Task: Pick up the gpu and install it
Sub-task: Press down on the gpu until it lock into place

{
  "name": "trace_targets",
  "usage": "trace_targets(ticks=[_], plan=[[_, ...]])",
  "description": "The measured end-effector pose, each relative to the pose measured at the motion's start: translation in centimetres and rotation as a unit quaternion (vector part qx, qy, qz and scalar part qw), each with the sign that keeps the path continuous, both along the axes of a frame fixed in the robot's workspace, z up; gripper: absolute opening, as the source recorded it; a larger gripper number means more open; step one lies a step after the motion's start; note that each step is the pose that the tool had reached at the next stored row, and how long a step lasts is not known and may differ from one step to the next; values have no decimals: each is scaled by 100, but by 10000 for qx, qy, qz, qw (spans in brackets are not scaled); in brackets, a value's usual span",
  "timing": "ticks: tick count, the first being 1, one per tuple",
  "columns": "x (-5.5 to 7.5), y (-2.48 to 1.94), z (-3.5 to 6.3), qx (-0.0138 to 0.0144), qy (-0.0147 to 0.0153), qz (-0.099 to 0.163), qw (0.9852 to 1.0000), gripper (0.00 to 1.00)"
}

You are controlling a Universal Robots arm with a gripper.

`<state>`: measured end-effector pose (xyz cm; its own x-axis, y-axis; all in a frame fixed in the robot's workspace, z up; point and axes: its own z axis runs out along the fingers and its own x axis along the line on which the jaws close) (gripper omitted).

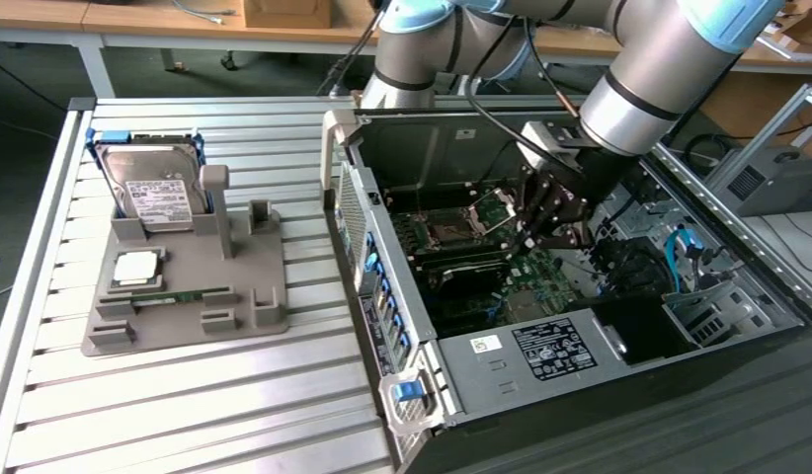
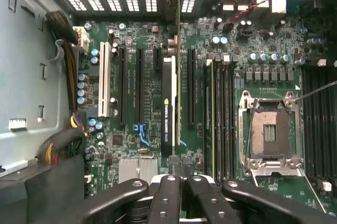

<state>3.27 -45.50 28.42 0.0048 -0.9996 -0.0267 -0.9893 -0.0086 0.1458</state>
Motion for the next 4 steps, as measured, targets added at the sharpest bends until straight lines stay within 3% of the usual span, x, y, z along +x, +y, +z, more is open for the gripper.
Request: trace_targets(ticks=[4], plan=[[2, 0, 0, 0, 0, 1, 10000, 11]])
